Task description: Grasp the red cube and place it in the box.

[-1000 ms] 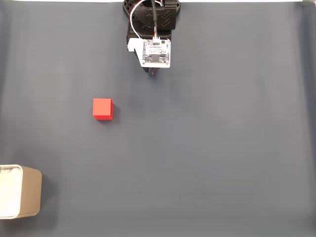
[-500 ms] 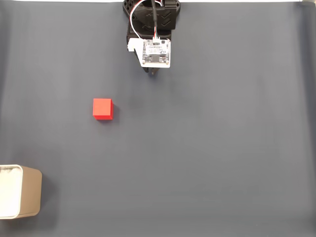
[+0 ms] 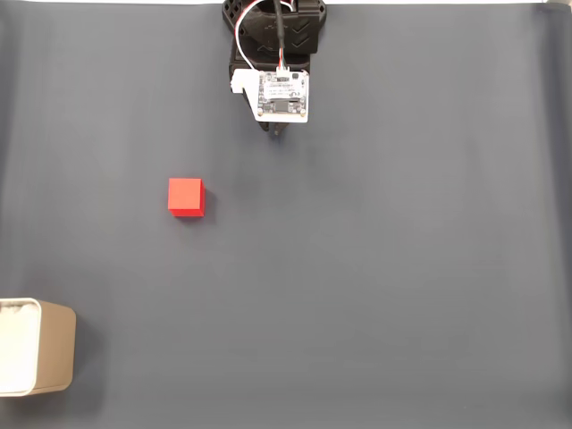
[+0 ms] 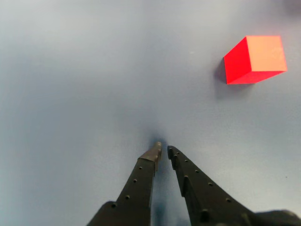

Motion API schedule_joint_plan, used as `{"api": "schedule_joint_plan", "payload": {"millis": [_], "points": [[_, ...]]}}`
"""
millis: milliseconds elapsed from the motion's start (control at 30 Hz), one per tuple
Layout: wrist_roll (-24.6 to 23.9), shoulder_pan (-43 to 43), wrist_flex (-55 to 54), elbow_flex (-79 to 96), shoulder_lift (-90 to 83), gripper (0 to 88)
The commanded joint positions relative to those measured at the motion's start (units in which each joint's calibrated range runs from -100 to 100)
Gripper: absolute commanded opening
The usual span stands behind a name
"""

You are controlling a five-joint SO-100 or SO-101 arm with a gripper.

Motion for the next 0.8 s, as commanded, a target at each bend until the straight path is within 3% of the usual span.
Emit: {"api": "schedule_joint_plan", "payload": {"millis": [0,333,767], "points": [[-0.15,-0.49,1.20,0.54,0.17,1.6],[-0.73,-0.49,0.71,0.54,0.17,0.3],[-1.22,0.08,-11.92,0.54,0.78,0.0]]}}
